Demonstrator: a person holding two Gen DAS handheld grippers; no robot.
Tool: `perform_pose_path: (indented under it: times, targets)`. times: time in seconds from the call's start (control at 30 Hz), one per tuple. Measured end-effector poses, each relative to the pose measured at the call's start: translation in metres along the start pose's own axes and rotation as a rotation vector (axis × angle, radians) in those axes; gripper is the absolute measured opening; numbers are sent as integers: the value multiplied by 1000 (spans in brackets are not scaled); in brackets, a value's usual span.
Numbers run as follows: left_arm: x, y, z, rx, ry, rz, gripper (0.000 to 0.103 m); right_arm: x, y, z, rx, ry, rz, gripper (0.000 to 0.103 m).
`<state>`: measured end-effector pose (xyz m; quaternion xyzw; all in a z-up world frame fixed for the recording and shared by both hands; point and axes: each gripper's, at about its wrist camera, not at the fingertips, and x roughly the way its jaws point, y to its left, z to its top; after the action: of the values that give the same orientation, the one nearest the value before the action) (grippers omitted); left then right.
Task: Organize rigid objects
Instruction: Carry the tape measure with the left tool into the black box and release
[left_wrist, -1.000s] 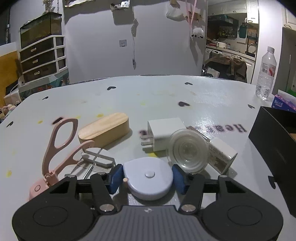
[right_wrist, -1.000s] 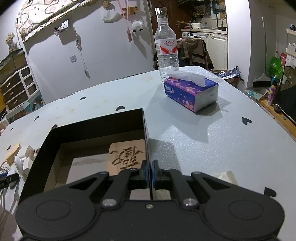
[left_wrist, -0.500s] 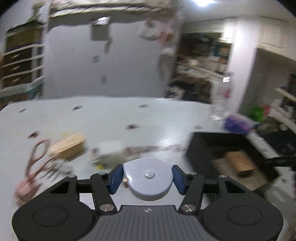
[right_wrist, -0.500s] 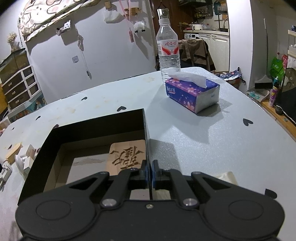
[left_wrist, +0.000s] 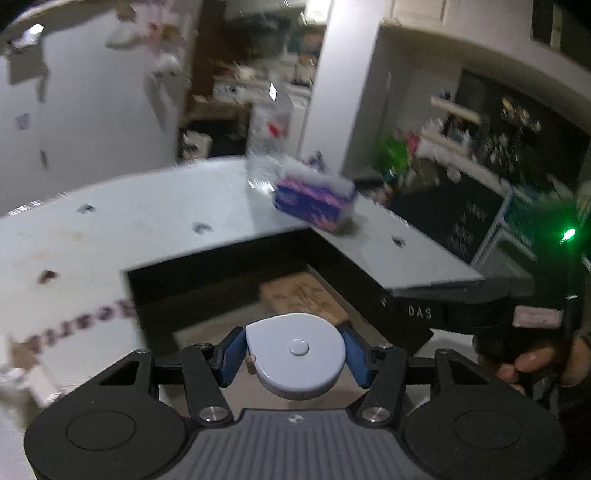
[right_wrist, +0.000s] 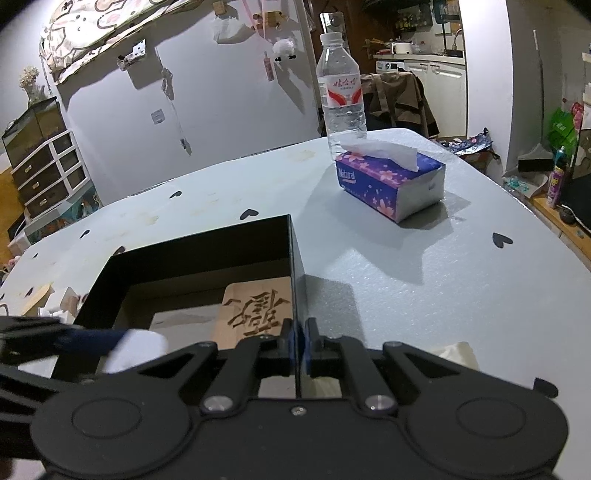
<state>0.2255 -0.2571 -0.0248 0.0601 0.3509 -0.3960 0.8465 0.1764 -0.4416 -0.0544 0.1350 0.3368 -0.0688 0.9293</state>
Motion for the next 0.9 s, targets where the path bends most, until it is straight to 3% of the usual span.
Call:
perform_pose_path:
  times: [0.27, 0.53, 0.63, 0.9]
  targets:
    - [51, -8, 6, -58, 124, -42, 58, 1, -5, 1, 21, 9, 24, 7]
    - [68, -13, 2, -127, 121, -131, 58, 2, -7, 2, 32, 11, 34, 8]
    - [69, -12, 0, -155, 118, -154, 81, 2, -7, 2, 34, 11, 37, 8]
    - [52, -7, -1, -161, 107, -143, 88, 2, -7, 2, 35, 13, 35, 8]
